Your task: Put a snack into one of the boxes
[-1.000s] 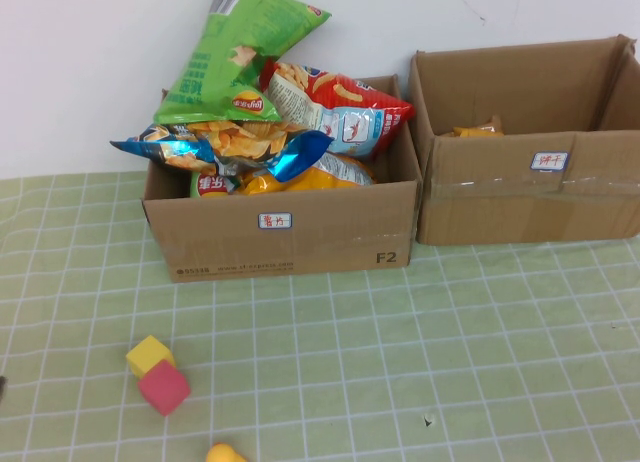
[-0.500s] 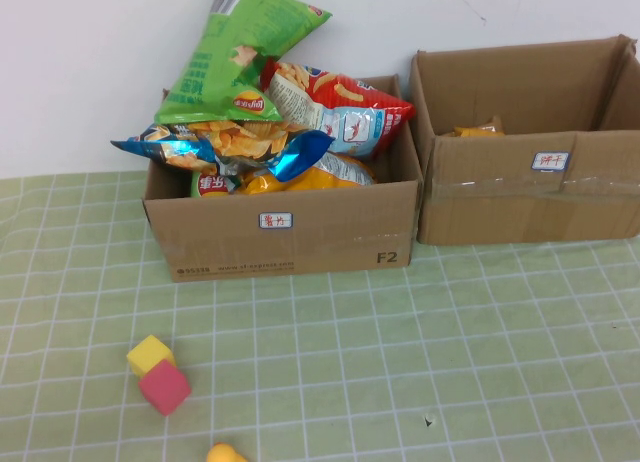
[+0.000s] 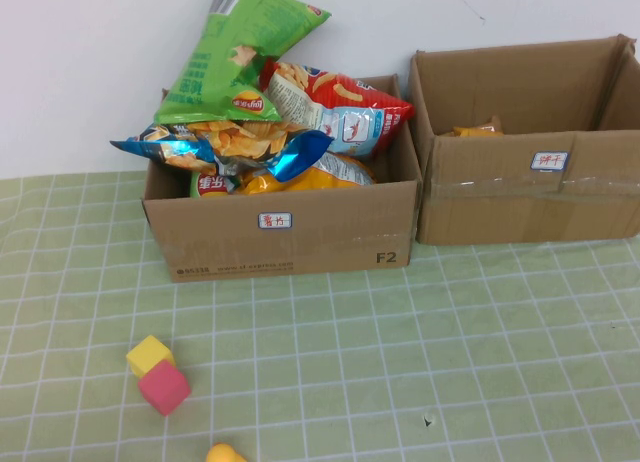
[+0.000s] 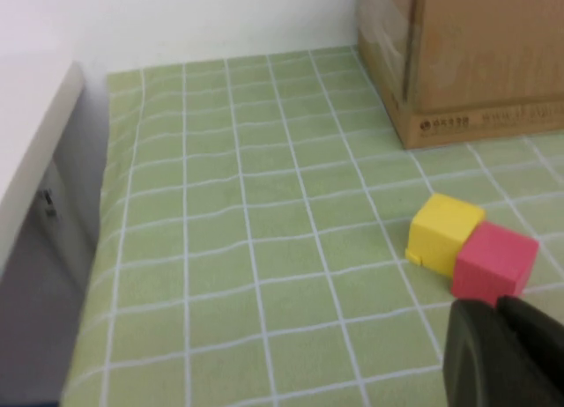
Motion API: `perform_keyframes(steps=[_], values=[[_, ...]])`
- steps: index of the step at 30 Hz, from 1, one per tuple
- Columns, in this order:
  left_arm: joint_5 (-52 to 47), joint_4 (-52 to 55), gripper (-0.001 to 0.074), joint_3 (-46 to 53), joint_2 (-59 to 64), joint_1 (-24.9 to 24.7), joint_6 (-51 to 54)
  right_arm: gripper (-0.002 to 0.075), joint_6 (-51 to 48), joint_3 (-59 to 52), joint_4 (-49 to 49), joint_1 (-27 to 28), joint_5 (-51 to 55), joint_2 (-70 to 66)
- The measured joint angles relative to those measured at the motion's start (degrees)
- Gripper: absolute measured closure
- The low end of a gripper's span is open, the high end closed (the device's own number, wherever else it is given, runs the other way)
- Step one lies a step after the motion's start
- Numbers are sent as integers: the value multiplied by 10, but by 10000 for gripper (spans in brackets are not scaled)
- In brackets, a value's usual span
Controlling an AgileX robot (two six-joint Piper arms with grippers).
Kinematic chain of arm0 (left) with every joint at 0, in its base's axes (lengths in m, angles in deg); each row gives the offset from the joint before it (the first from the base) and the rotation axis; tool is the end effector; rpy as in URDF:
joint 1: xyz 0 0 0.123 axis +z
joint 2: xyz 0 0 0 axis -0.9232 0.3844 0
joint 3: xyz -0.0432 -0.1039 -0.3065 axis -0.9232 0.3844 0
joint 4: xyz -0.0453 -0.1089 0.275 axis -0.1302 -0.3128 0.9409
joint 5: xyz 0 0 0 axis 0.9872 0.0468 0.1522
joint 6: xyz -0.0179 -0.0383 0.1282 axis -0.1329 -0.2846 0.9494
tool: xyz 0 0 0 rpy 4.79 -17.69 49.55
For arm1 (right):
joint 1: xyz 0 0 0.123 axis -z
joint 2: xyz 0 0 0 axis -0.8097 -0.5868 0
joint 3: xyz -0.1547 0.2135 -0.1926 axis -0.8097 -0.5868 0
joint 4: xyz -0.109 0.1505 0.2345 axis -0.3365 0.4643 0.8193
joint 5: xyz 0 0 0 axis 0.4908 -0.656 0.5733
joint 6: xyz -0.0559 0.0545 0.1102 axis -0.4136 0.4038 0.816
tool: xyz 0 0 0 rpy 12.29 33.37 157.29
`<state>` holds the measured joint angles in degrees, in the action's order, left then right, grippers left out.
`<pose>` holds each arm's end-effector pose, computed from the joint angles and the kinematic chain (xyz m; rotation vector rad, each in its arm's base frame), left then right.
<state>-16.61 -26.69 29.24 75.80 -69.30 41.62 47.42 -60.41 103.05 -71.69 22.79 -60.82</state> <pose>0.1026 -0.0036 0.1677 -0.0021 1.8074 -0.0489 0.1123 0.0518 0.2421 -0.4672 1.9394 0.2521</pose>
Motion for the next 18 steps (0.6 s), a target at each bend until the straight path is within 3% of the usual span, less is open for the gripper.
perform_keyframes(steps=[5, 18], values=[[-3, -21, 737, 0, 0, 0, 72, 727, 0, 0, 2, 0, 0, 0], [-26, 41, 737, -4, 0, 0, -82, 727, 0, 0, 3, 0, 0, 0]])
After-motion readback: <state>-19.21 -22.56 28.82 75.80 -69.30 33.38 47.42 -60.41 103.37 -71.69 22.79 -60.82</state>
